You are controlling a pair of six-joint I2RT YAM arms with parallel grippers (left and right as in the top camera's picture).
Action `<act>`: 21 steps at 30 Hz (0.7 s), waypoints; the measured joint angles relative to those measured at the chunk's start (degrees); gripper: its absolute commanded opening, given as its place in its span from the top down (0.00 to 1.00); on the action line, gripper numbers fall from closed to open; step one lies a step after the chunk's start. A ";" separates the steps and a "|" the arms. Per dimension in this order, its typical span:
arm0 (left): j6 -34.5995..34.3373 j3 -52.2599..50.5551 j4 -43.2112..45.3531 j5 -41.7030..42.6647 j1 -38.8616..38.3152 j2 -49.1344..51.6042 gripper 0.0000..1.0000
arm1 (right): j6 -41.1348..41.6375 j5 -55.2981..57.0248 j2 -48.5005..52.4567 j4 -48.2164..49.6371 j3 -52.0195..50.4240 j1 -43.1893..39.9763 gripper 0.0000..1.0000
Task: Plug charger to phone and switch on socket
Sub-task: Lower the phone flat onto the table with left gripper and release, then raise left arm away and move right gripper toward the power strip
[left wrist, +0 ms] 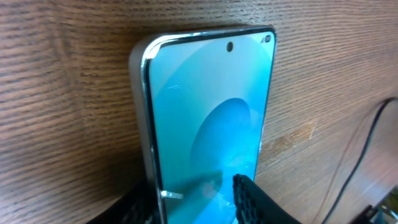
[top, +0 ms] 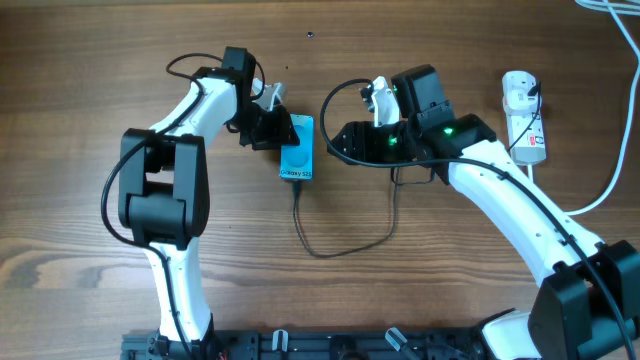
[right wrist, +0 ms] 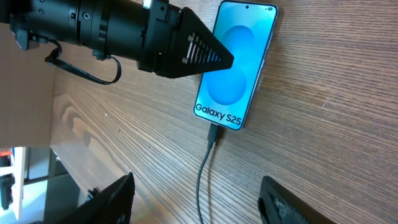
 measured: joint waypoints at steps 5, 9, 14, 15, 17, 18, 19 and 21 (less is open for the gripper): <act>-0.83 0.83 -0.17 -5.38 -0.42 -0.50 0.46 | 0.00 0.00 0.00 -0.04 0.00 0.02 0.35; -1.05 1.11 -0.17 -9.22 -0.42 -0.94 0.44 | -0.02 0.00 0.00 -0.44 0.00 0.02 0.35; -1.03 1.64 -1.81 -11.78 -0.35 -1.14 0.39 | -1.68 0.04 0.00 -1.20 0.00 0.02 0.28; -1.03 1.79 -3.06 -12.48 -0.17 -1.22 0.38 | -2.34 0.17 0.00 -1.70 0.02 0.02 0.26; -1.03 1.95 -5.46 -13.94 0.63 -2.10 0.35 | -3.48 1.73 -1.29 -3.63 0.02 0.02 0.20; -1.03 1.95 -6.03 -14.47 1.25 -3.50 0.33 | -3.78 3.02 -2.93 -4.76 0.02 0.02 0.19; -1.03 2.05 -6.25 -15.10 1.99 -6.60 0.28 | -4.11 4.44 -5.60 -5.99 0.11 0.02 0.18; -1.18 2.45 -6.19 -15.58 2.82 -13.18 0.18 | -4.50 7.02 -10.43 -8.76 0.46 0.02 0.17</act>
